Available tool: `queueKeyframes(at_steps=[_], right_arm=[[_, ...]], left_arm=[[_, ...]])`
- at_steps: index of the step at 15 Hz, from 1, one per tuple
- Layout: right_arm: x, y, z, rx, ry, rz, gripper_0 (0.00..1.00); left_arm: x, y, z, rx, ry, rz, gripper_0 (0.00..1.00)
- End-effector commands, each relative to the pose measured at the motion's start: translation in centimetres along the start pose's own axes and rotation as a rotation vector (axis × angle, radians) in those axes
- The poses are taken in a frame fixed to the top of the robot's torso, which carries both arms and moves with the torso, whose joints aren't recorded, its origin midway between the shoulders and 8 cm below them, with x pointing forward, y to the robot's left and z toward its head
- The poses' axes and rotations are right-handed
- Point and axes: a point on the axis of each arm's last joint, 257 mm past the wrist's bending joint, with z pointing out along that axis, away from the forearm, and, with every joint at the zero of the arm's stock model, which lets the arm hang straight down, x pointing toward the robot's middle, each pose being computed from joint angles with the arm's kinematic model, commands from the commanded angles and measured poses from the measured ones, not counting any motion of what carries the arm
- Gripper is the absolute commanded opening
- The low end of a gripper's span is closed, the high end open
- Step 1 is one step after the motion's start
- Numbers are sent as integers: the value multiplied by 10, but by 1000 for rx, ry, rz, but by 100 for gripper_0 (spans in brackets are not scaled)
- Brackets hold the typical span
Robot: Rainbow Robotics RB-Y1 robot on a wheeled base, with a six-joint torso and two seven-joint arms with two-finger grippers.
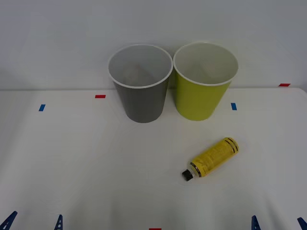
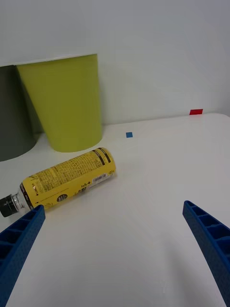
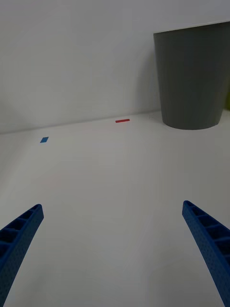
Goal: Put cans in the gray bin and PET bottles in the light green bin.
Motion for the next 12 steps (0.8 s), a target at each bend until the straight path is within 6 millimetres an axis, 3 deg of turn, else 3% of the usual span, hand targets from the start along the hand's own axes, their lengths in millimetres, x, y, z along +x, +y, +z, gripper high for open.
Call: queueKeyframes(at_steps=[1, 12], right_arm=[[0, 0, 0, 0, 0, 0, 100], [0, 0, 0, 0, 0, 0, 100]], left_arm=[[0, 0, 0, 0, 0, 0, 100], [0, 0, 0, 0, 0, 0, 100]])
